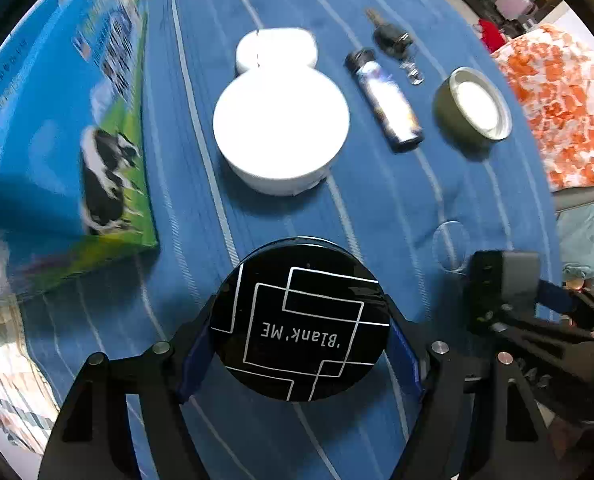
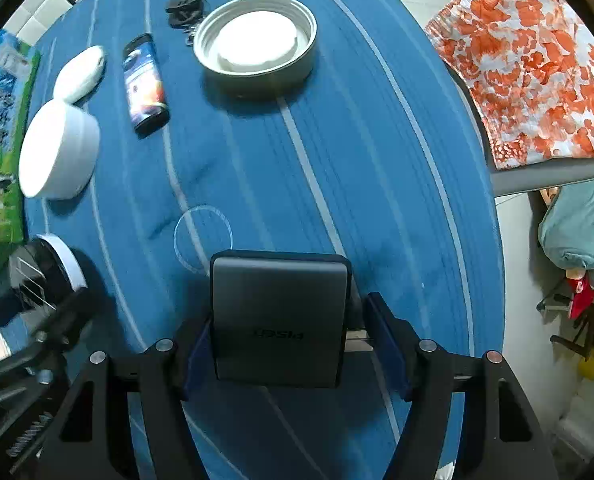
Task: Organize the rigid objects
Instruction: 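Lower the coaster and charger into the blue box and release both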
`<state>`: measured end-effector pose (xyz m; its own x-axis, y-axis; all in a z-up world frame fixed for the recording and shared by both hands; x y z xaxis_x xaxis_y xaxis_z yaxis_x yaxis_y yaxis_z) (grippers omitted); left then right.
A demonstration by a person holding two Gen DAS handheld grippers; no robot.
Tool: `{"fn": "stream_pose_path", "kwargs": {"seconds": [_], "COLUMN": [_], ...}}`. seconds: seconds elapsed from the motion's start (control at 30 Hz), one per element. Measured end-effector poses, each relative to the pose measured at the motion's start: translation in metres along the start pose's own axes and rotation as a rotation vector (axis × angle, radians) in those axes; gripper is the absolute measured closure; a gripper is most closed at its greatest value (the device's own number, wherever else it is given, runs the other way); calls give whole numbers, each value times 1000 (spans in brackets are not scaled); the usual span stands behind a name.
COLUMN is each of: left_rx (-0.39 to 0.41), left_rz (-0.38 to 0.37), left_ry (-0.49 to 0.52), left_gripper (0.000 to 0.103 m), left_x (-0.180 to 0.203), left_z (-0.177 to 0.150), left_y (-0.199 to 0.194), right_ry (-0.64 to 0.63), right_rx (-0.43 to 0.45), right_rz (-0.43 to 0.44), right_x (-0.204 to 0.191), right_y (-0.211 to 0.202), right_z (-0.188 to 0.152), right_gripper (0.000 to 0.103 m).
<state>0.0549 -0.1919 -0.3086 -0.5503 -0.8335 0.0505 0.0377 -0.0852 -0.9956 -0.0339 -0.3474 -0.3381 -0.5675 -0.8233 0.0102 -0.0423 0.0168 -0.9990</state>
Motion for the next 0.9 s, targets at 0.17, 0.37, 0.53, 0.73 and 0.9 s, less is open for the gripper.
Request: {"fn": "stream_pose_path", "kwargs": {"seconds": [0.17, 0.37, 0.53, 0.73, 0.9], "left_rx": [74, 188, 275, 345, 392], "left_rz": [-10, -24, -11, 23, 53], "left_ry": [12, 12, -12, -63, -127], "left_gripper": [30, 30, 30, 30, 30], "left_x": [-1, -21, -49, -86, -132], "left_z": [2, 2, 6, 2, -16], "left_y": [-40, -94, -137, -177, -210], "right_ry": [-16, -60, -126, -196, -251], "right_rx": [23, 124, 216, 297, 359], "right_rz": [18, 56, 111, 182, 218], "right_x": [-5, -19, -54, -112, -160], "right_y": [-22, -86, -149, -206, -241], "right_z": [-14, -19, -25, -28, -36], "right_gripper": [31, 31, 31, 31, 31]}}
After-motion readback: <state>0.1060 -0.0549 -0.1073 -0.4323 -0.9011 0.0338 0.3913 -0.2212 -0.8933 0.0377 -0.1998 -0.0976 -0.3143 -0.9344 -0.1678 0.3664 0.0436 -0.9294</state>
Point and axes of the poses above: each gripper's, at about its wrist camera, not at the fingertips, and y roughly the way its jaws point, x to its right, z to its top, the point moved 6 cm from there along y, roughly the way its jaws point, and after that the axes turned 9 degrees about y, right-handed, at the moved point
